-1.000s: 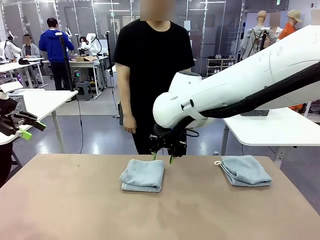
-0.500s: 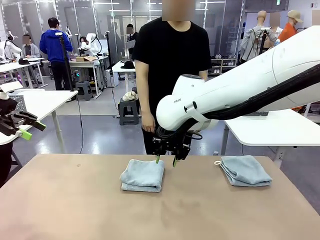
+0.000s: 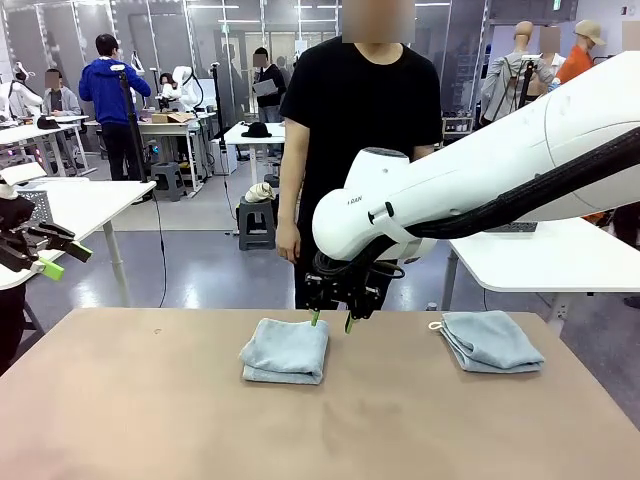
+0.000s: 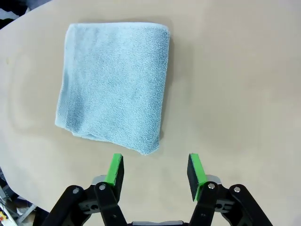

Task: Fold the towels and place them in the basket.
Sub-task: Stack the folded Towel with hook on the right side of the table.

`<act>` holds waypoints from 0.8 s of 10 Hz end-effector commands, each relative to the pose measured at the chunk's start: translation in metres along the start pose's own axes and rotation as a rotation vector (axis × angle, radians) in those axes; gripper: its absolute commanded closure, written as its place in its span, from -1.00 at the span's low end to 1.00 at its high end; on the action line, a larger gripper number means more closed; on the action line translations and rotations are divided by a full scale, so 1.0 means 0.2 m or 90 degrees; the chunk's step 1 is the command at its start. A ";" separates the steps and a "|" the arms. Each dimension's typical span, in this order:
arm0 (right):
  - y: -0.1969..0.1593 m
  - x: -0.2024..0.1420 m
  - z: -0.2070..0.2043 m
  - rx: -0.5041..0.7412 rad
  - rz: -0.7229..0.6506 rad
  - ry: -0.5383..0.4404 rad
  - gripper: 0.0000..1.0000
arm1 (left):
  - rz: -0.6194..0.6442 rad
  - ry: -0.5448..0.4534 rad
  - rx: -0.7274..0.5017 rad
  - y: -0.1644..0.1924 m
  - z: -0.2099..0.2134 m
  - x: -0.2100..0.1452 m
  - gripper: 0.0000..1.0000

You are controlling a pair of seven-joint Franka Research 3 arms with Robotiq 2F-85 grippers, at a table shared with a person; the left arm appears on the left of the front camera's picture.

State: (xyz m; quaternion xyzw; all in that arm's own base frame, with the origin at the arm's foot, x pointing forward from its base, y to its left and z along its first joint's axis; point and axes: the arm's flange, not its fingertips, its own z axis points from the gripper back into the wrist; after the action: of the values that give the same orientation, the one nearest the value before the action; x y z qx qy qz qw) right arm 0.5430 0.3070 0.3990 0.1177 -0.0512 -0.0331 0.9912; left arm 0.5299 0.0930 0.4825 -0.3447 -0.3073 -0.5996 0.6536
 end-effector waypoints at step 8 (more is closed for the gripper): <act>0.02 0.05 -0.23 0.000 -0.037 -0.015 -0.37 | 0.000 0.001 0.000 0.00 0.00 0.00 -1.00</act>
State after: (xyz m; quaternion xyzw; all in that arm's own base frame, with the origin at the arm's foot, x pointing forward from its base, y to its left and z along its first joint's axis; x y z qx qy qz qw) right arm 0.5515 0.3134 0.3617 0.1191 -0.0449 -0.0438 0.9909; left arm 0.5299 0.0930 0.4825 -0.3447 -0.3073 -0.5996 0.6536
